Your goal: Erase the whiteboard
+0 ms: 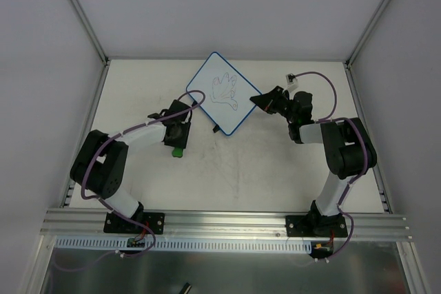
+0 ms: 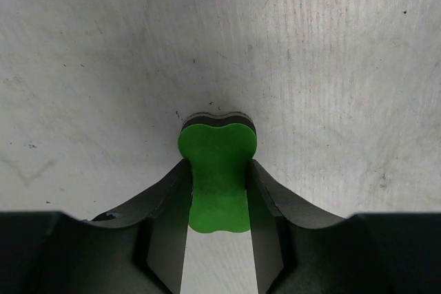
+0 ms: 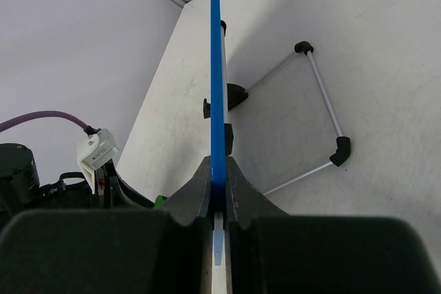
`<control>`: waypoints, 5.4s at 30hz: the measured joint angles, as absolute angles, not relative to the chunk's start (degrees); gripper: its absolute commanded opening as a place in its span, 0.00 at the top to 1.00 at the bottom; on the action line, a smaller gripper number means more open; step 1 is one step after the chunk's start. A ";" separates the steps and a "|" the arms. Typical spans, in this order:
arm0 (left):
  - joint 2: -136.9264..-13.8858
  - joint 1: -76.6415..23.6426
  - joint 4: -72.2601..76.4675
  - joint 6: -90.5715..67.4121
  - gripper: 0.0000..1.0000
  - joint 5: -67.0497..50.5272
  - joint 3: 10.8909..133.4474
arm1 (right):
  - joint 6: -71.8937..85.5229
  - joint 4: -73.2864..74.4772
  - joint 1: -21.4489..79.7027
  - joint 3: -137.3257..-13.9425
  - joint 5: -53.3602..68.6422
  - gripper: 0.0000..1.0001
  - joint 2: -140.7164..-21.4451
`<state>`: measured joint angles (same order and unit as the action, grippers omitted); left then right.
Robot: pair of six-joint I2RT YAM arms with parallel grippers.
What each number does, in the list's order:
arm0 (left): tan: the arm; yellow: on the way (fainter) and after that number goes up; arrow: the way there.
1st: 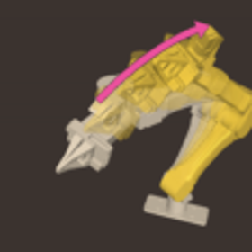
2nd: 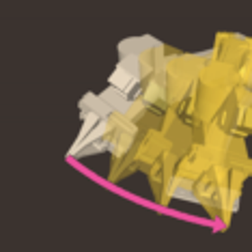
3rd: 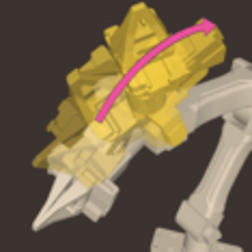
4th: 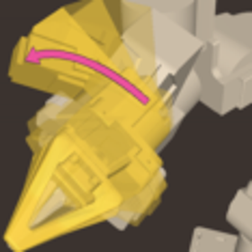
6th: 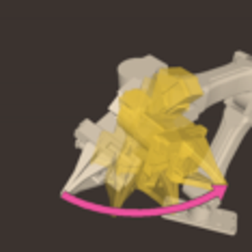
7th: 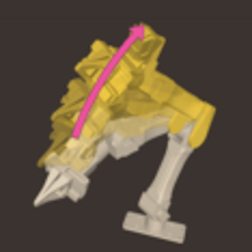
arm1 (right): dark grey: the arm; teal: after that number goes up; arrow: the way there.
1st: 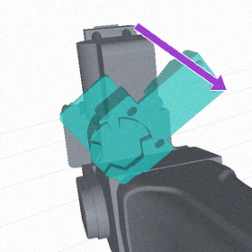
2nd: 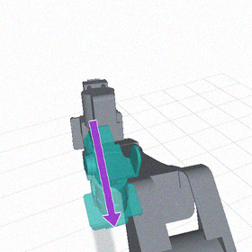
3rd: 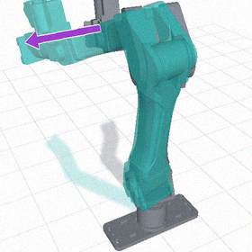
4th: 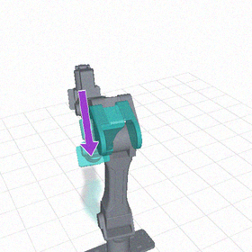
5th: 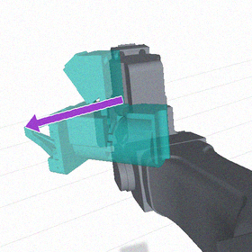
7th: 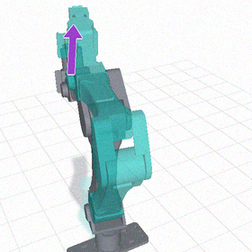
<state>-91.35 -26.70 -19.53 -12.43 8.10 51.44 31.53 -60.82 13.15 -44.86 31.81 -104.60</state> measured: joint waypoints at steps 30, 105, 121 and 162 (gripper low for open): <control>-105.49 -24.51 -16.58 -22.04 1.00 6.92 98.02 | 31.27 -60.60 13.63 -45.45 32.01 1.00 -104.60; -121.03 -30.61 9.82 -3.49 1.00 -11.42 97.56 | 31.90 -58.37 14.06 -46.50 30.87 1.00 -104.86; -123.76 -19.94 8.25 -19.00 1.00 -14.41 97.56 | 31.88 -58.65 14.15 -46.72 31.40 1.00 -104.86; -117.73 -30.37 11.70 -12.10 1.00 -8.56 89.21 | 32.34 -59.22 13.52 -46.72 31.79 1.00 -105.86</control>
<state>-117.73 -30.37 11.70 -12.10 -8.56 89.21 32.34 -59.22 13.52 -46.72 31.79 -105.86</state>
